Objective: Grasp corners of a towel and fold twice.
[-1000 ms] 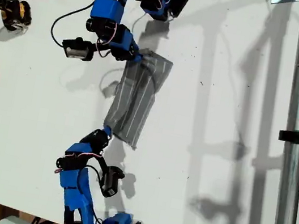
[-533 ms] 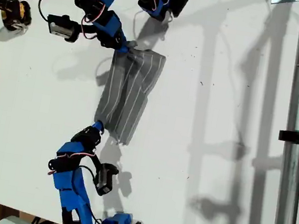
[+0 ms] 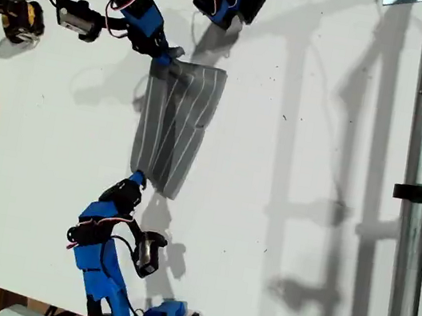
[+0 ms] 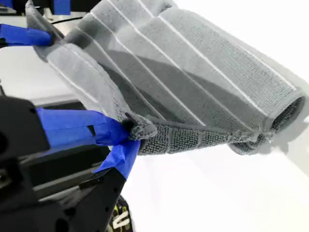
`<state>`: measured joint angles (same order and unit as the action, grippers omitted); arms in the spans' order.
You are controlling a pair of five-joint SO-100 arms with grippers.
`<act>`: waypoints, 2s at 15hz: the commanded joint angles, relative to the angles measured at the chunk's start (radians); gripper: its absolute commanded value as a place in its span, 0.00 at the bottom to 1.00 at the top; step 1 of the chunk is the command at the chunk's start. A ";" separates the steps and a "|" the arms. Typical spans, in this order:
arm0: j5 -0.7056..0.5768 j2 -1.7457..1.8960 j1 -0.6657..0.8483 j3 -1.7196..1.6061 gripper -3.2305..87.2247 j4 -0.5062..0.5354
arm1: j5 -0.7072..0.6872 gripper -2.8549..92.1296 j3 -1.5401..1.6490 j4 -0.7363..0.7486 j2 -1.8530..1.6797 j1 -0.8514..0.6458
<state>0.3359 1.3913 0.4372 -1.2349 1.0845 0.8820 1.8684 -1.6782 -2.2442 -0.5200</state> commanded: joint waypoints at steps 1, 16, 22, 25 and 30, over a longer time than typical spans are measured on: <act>0.009 0.078 0.005 -0.051 0.01 -0.020 | 0.040 0.03 0.031 0.031 -0.025 0.071; 0.167 -0.293 -0.061 0.025 0.01 0.135 | 0.422 0.03 0.417 0.302 0.187 0.445; 0.183 -0.360 -0.009 0.140 0.01 0.241 | 0.477 0.03 0.436 0.396 0.465 0.479; 0.207 -0.362 0.029 0.184 0.24 0.337 | 0.468 0.21 0.379 0.295 0.457 0.462; 0.176 -0.149 0.012 0.150 0.41 0.433 | 0.408 0.32 0.196 0.080 0.169 0.440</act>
<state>0.5216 1.1152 0.4541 -1.0937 1.5002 1.3116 2.1368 -1.5677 -1.9543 -0.0644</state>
